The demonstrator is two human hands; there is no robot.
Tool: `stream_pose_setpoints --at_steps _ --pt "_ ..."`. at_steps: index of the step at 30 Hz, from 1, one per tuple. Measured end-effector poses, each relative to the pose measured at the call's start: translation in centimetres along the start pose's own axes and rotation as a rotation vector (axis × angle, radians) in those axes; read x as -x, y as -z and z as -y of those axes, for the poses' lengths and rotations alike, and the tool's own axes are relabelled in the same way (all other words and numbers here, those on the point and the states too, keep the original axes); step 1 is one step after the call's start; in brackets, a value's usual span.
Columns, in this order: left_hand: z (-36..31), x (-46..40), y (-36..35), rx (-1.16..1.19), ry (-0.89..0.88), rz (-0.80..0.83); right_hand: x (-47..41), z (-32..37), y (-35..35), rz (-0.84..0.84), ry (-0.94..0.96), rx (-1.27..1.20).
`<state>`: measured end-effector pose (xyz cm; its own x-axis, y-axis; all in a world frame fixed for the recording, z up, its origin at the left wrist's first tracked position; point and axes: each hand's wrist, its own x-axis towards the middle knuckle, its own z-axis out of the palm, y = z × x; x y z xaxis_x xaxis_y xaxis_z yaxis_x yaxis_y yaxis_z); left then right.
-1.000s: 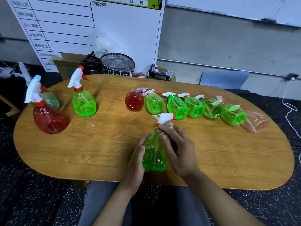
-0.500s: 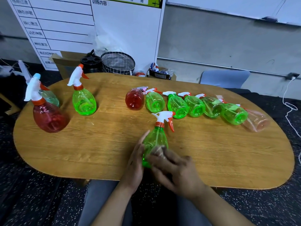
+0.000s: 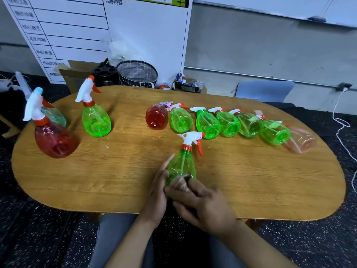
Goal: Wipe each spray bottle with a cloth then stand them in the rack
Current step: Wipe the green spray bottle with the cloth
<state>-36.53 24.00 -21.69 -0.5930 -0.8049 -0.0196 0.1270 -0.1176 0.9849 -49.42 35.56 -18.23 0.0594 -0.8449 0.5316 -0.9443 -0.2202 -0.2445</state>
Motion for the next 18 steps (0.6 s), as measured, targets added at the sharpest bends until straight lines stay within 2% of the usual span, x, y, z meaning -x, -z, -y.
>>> stream_pose_setpoints --at_steps 2,4,9,11,15,18 --pt "-0.2 0.0 0.0 0.022 0.001 0.026 0.9 0.3 -0.1 0.032 0.055 0.007" --pt "-0.4 0.3 -0.1 0.027 0.01 0.038 1.2 0.3 0.0 0.009 0.022 -0.049" --pt "-1.5 1.0 -0.2 0.03 0.017 0.044 0.2 0.3 0.5 -0.282 -0.452 -0.53" --pt "-1.8 0.9 -0.4 0.029 0.012 0.057 -0.5 0.1 0.4 -0.344 -0.604 -0.72" --pt "-1.8 0.7 -0.8 0.066 -0.02 0.014 -0.7 0.0 -0.4 -0.363 -0.712 -0.873" --pt "-1.6 0.6 -0.8 0.129 0.008 0.045 -0.4 -0.7 -1.4 -0.366 -0.813 -0.9"
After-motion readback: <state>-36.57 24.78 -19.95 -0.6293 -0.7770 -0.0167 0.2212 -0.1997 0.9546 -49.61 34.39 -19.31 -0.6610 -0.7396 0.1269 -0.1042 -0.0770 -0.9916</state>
